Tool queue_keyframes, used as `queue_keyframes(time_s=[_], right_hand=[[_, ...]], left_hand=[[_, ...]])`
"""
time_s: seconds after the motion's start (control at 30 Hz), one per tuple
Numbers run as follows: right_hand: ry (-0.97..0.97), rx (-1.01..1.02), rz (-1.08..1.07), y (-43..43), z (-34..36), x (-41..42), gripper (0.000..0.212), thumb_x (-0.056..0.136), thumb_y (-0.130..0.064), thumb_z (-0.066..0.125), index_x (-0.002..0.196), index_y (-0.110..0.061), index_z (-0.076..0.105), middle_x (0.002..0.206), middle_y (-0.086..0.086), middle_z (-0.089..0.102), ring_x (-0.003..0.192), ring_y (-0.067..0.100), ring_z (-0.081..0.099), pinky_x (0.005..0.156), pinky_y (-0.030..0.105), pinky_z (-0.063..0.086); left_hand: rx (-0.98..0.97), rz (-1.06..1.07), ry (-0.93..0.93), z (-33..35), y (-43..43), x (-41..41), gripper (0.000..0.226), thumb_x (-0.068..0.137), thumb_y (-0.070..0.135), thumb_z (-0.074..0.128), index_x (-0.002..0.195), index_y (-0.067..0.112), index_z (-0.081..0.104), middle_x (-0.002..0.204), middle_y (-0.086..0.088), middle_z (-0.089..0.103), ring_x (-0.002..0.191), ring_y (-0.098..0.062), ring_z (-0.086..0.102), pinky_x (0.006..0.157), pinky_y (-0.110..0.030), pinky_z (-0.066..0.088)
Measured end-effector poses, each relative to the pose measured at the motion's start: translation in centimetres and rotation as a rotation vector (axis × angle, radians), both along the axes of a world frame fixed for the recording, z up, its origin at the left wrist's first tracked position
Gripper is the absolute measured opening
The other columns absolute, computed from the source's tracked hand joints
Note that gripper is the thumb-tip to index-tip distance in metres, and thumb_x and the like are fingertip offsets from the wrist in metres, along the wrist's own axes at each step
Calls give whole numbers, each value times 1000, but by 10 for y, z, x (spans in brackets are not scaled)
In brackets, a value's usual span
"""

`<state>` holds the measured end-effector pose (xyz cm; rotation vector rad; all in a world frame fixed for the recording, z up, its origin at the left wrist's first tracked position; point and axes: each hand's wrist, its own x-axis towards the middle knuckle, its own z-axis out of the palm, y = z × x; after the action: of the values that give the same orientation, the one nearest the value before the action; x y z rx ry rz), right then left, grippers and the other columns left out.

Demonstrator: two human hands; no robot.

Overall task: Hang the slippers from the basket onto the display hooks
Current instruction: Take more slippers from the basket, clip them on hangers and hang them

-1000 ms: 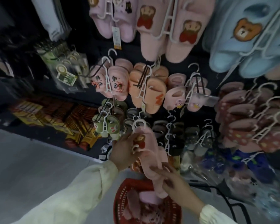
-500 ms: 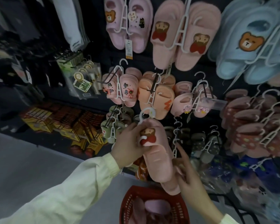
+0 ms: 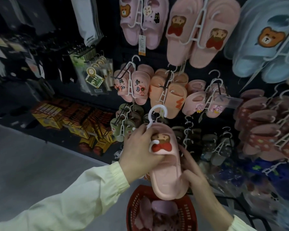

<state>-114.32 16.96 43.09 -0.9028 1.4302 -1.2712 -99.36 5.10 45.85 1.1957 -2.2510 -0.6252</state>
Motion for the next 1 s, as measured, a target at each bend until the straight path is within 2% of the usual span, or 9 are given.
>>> queue_keyframes(time_s=[0.1, 0.2, 0.33, 0.47, 0.57, 0.63, 0.77, 0.87, 1.0], right_hand=[[114, 7, -18, 1, 2, 6, 51, 91, -22, 69, 136, -36, 50, 128, -18, 65, 117, -1, 60, 91, 16, 51], [171, 31, -79, 6, -1, 9, 36, 95, -14, 63, 128, -26, 59, 115, -10, 72, 107, 7, 68, 91, 31, 56], [69, 69, -147, 16, 4, 3, 30, 98, -14, 56, 125, -24, 61, 112, -3, 74, 101, 14, 71, 81, 31, 59], [35, 49, -199, 28, 9, -8, 29, 97, -14, 56, 122, -27, 62, 109, -3, 75, 99, 16, 72, 79, 32, 58], [-47, 21, -216, 34, 16, -11, 31, 96, -9, 55, 119, -26, 64, 107, -4, 76, 98, 15, 72, 78, 31, 58], [-118, -7, -225, 37, 21, -10, 33, 90, -3, 55, 114, -24, 65, 103, -3, 77, 93, 14, 73, 70, 24, 58], [-201, -73, -261, 40, 26, -8, 39, 74, -12, 61, 112, -18, 67, 100, 0, 77, 89, 14, 74, 63, 19, 56], [-242, -110, -287, 39, 28, -5, 51, 63, -32, 81, 111, -17, 70, 103, 5, 76, 88, 15, 74, 62, 20, 56], [-259, -94, -284, 36, 29, -4, 81, 42, -52, 93, 113, -20, 71, 108, 7, 75, 93, 20, 74, 64, 22, 57]], left_hand=[[4, -5, -9, 5, 11, 0, 70, 58, 66, 72, 119, 35, 57, 102, 12, 48, 100, -17, 52, 90, -47, 46], [19, -89, -61, 9, 18, 1, 85, 55, 80, 68, 127, 39, 49, 107, 15, 42, 104, -11, 48, 97, -45, 42], [-40, -211, -73, 15, 15, 14, 98, 62, 84, 60, 146, 41, 34, 118, 19, 37, 114, -6, 42, 103, -43, 35], [75, -184, 47, 10, 11, 22, 106, 57, 82, 69, 149, 43, 34, 123, 28, 36, 121, -2, 39, 108, -40, 35], [123, -183, 8, 2, 12, 21, 112, 56, 81, 72, 152, 44, 28, 131, 27, 36, 128, 0, 35, 111, -38, 32], [189, -195, 17, -1, 14, 19, 113, 56, 82, 71, 153, 44, 27, 136, 24, 39, 132, -2, 37, 112, -37, 33], [240, -232, 47, -1, 15, 18, 116, 57, 80, 73, 155, 40, 26, 146, 22, 38, 137, 5, 31, 115, -31, 32], [262, -253, 38, 1, 13, 20, 114, 58, 79, 74, 155, 39, 27, 151, 21, 37, 139, 5, 29, 117, -31, 30], [271, -278, 4, 3, 9, 21, 109, 63, 70, 76, 155, 38, 27, 147, 18, 42, 137, -3, 35, 115, -33, 32]])
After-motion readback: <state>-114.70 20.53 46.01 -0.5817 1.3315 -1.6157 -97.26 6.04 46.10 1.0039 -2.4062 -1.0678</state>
